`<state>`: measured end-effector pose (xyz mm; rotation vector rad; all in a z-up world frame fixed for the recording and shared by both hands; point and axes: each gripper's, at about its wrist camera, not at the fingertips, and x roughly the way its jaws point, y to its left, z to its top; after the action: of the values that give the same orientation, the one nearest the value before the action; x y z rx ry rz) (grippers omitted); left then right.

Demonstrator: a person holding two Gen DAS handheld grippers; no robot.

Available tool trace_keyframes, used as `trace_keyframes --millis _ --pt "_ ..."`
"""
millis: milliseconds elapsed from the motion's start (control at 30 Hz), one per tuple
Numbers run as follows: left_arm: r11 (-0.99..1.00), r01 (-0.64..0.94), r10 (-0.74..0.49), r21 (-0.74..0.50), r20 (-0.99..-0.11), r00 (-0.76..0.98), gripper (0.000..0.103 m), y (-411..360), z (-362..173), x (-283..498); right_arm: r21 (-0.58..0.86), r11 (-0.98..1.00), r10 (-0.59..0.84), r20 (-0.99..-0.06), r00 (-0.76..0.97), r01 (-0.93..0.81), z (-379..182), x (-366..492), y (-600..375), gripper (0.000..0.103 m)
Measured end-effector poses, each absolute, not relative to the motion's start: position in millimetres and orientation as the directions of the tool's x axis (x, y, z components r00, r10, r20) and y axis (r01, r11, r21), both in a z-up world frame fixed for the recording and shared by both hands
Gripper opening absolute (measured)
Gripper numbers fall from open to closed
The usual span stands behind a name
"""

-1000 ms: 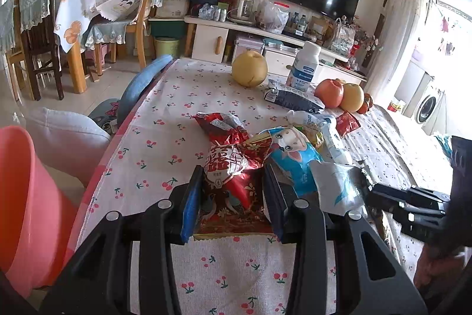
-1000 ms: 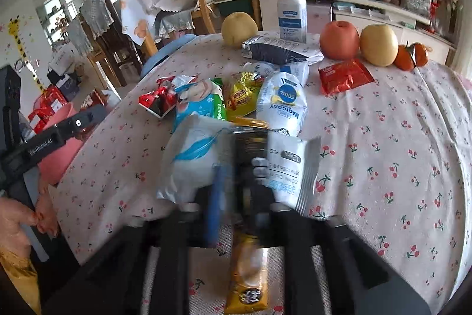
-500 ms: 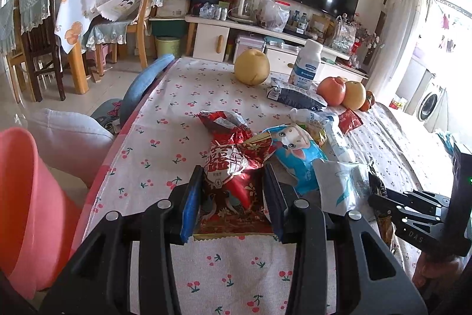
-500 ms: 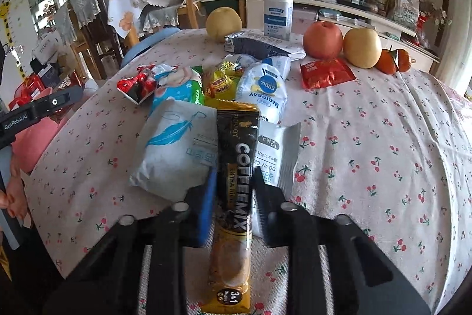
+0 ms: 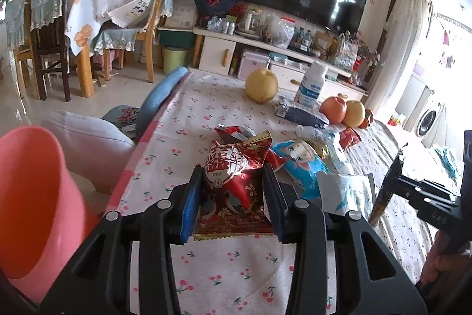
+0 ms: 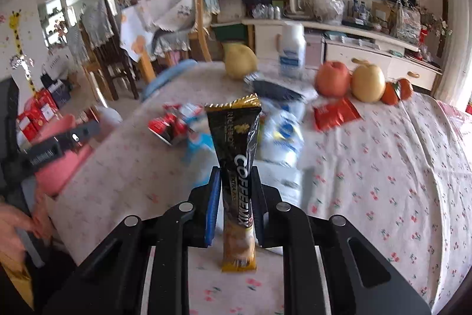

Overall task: Collect trash
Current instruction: 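Lift the red wrapper with the left tool while the right tool lifts the COFFEEMIX stick, then carry both items over the pink bucket and open both tools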

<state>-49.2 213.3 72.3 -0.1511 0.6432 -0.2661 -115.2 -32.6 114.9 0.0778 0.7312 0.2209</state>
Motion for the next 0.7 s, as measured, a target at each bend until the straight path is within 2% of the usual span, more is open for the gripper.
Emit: trace_keyframes --millis 133,333,567,700 --pt "0.956 0.167 -0.276 -0.24 -0.547 0.79 0.042 232.3 77.0 -55.9 0.179 0.956 0.294 -0.608 0.737 -0.234 136.9 -116.2 -1.9 0.016" --pt "0.954 0.089 -0.226 -0.286 -0.493 0.84 0.042 273.4 87.0 -70.5 0.192 0.904 0.423 -0.523 0.74 -0.381 180.2 -114.0 69.0 0.016" --pt "0.942 -0.065 -0.087 -0.329 -0.427 0.9 0.042 339.2 97.5 -92.7 0.256 0.798 0.599 -0.435 0.673 -0.545 217.6 -98.0 163.4 0.016" --pt "0.918 -0.162 -0.016 -0.362 -0.443 0.897 0.042 374.7 89.6 -97.0 0.298 0.742 0.668 -0.414 0.619 -0.601 221.6 -85.1 213.2 0.016"
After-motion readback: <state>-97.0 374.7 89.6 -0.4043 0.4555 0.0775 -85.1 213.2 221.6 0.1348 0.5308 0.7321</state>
